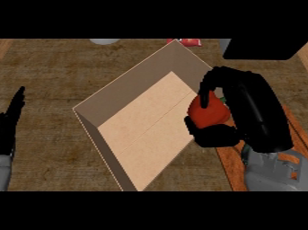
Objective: Pick the bell pepper from the cutting board and place it in the cardboard box
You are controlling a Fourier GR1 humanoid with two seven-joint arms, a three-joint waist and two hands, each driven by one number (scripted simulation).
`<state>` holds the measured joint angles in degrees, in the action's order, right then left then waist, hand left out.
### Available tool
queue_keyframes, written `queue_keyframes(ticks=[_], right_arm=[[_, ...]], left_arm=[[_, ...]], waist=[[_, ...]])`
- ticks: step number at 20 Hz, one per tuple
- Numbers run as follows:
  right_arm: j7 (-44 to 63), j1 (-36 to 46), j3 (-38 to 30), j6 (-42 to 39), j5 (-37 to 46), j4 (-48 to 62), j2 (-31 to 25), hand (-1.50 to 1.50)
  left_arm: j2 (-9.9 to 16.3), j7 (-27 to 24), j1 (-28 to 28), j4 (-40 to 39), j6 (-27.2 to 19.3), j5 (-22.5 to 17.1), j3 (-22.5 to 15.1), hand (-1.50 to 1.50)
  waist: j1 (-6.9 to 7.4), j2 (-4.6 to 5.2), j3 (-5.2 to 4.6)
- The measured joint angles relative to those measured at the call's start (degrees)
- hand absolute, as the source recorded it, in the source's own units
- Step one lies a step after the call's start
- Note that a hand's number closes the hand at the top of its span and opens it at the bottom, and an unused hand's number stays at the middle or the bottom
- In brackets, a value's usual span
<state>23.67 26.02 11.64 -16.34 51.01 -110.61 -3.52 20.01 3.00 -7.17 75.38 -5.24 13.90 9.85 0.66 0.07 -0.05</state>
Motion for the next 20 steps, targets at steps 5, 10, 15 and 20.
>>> queue_keyframes(ticks=[5, 10, 15, 20], right_arm=[[5.8, 8.7, 1.5, 6.2, -3.9, 11.7, 2.5, 1.5], [5.6, 16.1, 2.3, 13.8, -7.1, 25.8, 3.2, 1.5], [3.3, 23.2, 4.0, 22.1, -9.7, 41.7, 3.4, 1.5], [4.1, 29.1, 5.9, 30.2, -13.2, 55.8, 3.5, -1.5]], left_arm=[[0.0, 0.3, -0.4, 0.1, 0.3, 0.1, 0.3, 0.0], [-0.7, 0.3, -0.3, 0.6, -0.1, 0.7, 0.2, 0.0], [-0.6, 0.6, 0.0, 1.6, 0.6, 0.8, 0.2, 0.0], [-1.1, 0.9, -0.6, 2.0, 0.9, 1.0, -0.3, 0.0]], waist=[[0.29, 0.06, 0.02], [0.45, 0.11, 0.03], [0.93, 0.22, 0.03], [1.64, 0.46, 0.03]])
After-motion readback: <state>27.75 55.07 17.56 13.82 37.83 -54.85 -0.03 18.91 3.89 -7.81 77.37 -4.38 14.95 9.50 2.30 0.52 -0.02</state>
